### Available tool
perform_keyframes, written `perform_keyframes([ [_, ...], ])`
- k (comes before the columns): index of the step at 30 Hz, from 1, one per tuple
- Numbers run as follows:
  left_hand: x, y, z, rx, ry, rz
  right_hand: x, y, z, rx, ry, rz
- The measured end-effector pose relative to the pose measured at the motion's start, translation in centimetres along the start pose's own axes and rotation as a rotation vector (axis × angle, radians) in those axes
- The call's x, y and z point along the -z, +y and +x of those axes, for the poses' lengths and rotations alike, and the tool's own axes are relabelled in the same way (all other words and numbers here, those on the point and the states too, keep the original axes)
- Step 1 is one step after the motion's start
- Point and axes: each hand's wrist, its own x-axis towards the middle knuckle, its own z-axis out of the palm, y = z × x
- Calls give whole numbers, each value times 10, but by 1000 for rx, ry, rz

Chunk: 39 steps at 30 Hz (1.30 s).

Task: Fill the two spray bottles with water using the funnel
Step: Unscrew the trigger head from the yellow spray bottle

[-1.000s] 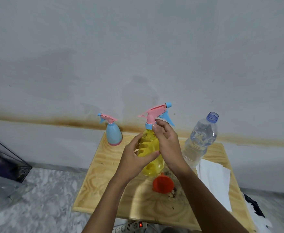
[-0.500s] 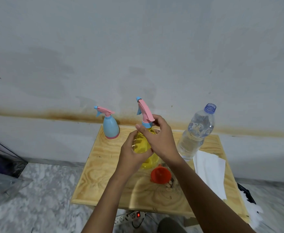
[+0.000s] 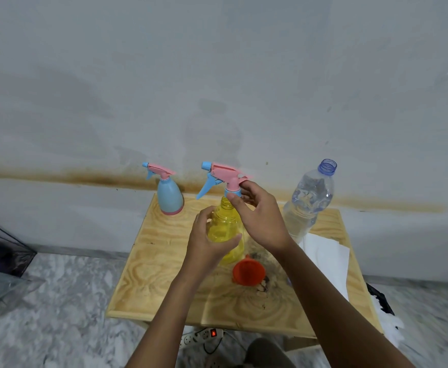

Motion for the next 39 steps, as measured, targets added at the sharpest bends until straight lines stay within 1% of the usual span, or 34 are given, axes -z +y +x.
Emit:
perform_keyframes([
  [3,-2,-5,1,5,-4,34,3,0,0,10,-13,5],
  [6,-3,-16,3,26,-18,110,9,-2,3,30,18,119],
  [10,1,-44,3,108,-6,208,24,-4,13,53,181,302],
  [12,2,-58,3,158,11,231,32,-4,19,66,256,321],
  [14,0,-68,3,204,27,231,38,3,26,60,274,272],
  [16,-4,-74,4,225,27,235,41,19,33,33,217,116],
  [20,-15,-86,8,238,21,235,37,65,44,-59,25,-236],
  [23,-20,-97,11,236,27,243,31,102,49,-162,-56,-391],
  [25,-21,-102,12,223,22,256,28,125,54,-172,-127,-484],
  [28,-23,-96,13,192,16,288,24,155,62,-187,-241,-558],
  [30,-23,-93,12,166,20,304,21,174,65,-265,-284,-597],
  [34,-24,-94,11,104,20,331,14,202,66,-401,-333,-598],
  [39,-22,-95,14,111,3,346,3,216,65,-502,-353,-604],
])
